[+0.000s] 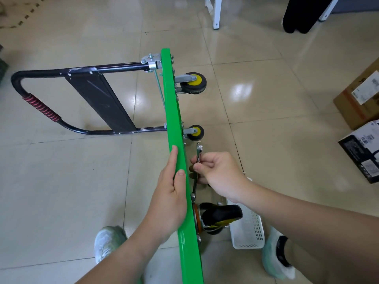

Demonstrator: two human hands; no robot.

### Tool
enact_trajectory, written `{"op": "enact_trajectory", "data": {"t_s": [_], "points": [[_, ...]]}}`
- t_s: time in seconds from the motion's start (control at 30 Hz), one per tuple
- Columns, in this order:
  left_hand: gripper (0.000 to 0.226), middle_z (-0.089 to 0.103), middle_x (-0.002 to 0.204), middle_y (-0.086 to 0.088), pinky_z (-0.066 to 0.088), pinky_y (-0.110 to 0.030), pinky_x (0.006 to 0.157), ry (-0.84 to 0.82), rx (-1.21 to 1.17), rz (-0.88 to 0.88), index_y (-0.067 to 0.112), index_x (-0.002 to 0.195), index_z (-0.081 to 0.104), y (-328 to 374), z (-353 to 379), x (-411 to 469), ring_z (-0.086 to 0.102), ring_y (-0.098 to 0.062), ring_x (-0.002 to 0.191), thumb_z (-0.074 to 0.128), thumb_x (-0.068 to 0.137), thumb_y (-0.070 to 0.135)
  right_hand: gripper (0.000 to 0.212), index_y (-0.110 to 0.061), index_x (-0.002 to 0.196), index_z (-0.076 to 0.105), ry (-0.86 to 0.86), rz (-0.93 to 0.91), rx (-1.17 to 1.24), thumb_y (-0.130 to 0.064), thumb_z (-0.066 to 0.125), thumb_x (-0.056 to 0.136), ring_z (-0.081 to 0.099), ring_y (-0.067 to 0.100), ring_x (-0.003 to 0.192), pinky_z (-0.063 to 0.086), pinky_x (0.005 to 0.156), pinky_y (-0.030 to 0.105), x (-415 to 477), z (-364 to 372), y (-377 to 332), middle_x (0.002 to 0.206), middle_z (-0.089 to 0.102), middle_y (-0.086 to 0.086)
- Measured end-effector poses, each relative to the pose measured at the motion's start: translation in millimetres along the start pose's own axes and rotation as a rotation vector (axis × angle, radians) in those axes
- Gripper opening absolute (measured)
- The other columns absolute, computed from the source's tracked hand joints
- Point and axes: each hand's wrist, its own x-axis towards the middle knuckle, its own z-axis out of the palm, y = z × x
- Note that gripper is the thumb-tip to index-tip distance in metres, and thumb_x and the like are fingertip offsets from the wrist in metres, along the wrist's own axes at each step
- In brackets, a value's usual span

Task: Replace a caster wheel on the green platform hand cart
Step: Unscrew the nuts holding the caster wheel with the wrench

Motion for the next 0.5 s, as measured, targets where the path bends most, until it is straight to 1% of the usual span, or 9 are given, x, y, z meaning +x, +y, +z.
{"op": "enact_trajectory", "data": {"t_s": [0.07, 0.13, 0.17, 0.2, 0.27, 0.3, 0.37, 0.43, 0.5], "points": [[0.055, 0.037, 0.153, 0.023, 0.025, 0.005, 0.093, 0.001, 0.000, 0.003, 0.055, 0.156, 0.016, 0, 0, 1, 0.037, 0.025, 0.127, 0.033, 0.110, 0.030, 0.023, -0.027, 0.089, 0.069, 0.030, -0.013, 0.020, -0.005, 0.063, 0.095, 0.072, 0.004, 0.083, 0.060, 0.072, 0.025, -5, -4, 3, 0.080, 0.074, -0.009], [0.055, 0.037, 0.156, 0.020, 0.026, -0.003, 0.101, 0.003, -0.002, 0.017, 0.057, 0.156, 0.016, -1, 0, 2, 0.038, 0.014, 0.136, 0.033, 0.110, 0.032, 0.024, -0.027, 0.089, 0.068, 0.033, -0.022, 0.030, -0.005, 0.063, 0.095, 0.072, 0.003, 0.083, 0.059, 0.070, 0.022, -7, -6, 4, 0.082, 0.074, -0.007], [0.055, 0.037, 0.157, 0.020, 0.025, -0.005, 0.102, 0.004, 0.000, 0.016, 0.057, 0.156, 0.016, -2, 0, 1, 0.037, 0.012, 0.138, 0.033, 0.110, 0.032, 0.024, -0.027, 0.089, 0.068, 0.029, -0.024, 0.026, -0.005, 0.063, 0.096, 0.072, 0.003, 0.083, 0.059, 0.070, 0.022, -7, -6, 4, 0.083, 0.074, -0.007], [0.055, 0.036, 0.157, 0.020, 0.024, -0.003, 0.102, 0.007, 0.002, 0.011, 0.057, 0.156, 0.016, -2, 0, 1, 0.037, 0.012, 0.138, 0.033, 0.111, 0.031, 0.023, -0.027, 0.089, 0.068, 0.021, -0.028, 0.019, -0.006, 0.063, 0.096, 0.072, 0.004, 0.084, 0.059, 0.070, 0.023, -7, -6, 4, 0.082, 0.074, -0.007], [0.055, 0.035, 0.156, 0.023, 0.022, 0.005, 0.096, 0.012, 0.003, 0.009, 0.054, 0.157, 0.017, 1, 0, 1, 0.034, 0.020, 0.133, 0.034, 0.111, 0.029, 0.022, -0.026, 0.088, 0.069, 0.004, -0.036, -0.005, -0.006, 0.063, 0.095, 0.071, 0.005, 0.083, 0.060, 0.071, 0.024, -5, -4, 2, 0.078, 0.073, -0.010], [0.055, 0.034, 0.155, 0.025, 0.021, 0.009, 0.092, 0.012, 0.001, 0.015, 0.052, 0.158, 0.017, 3, 0, 2, 0.032, 0.027, 0.128, 0.034, 0.111, 0.028, 0.022, -0.027, 0.088, 0.069, -0.004, -0.041, -0.028, -0.006, 0.063, 0.095, 0.070, 0.005, 0.082, 0.060, 0.072, 0.025, -3, -3, 0, 0.077, 0.073, -0.011], [0.055, 0.033, 0.150, 0.029, 0.021, 0.012, 0.087, 0.003, -0.006, 0.025, 0.046, 0.160, 0.017, 7, 0, 4, 0.030, 0.039, 0.115, 0.033, 0.111, 0.024, 0.018, -0.024, 0.095, 0.071, 0.006, -0.053, -0.066, -0.008, 0.064, 0.095, 0.072, 0.009, 0.086, 0.062, 0.075, 0.029, 3, -3, -8, 0.081, 0.074, -0.010], [0.055, 0.031, 0.148, 0.032, 0.021, 0.012, 0.084, -0.008, -0.012, 0.026, 0.044, 0.160, 0.017, 9, 1, 6, 0.029, 0.044, 0.107, 0.032, 0.112, 0.023, 0.013, -0.015, 0.103, 0.071, 0.051, -0.055, -0.050, -0.009, 0.064, 0.095, 0.073, 0.014, 0.086, 0.063, 0.074, 0.033, 14, -8, -19, 0.087, 0.073, -0.006], [0.055, 0.029, 0.153, 0.032, 0.020, 0.013, 0.087, -0.011, -0.001, 0.020, 0.050, 0.159, 0.016, 9, 2, 6, 0.025, 0.043, 0.111, 0.031, 0.111, 0.028, 0.009, -0.012, 0.100, 0.070, 0.075, -0.009, -0.029, -0.008, 0.063, 0.096, 0.073, 0.013, 0.078, 0.062, 0.066, 0.028, 28, -17, -28, 0.089, 0.073, 0.001]]}}
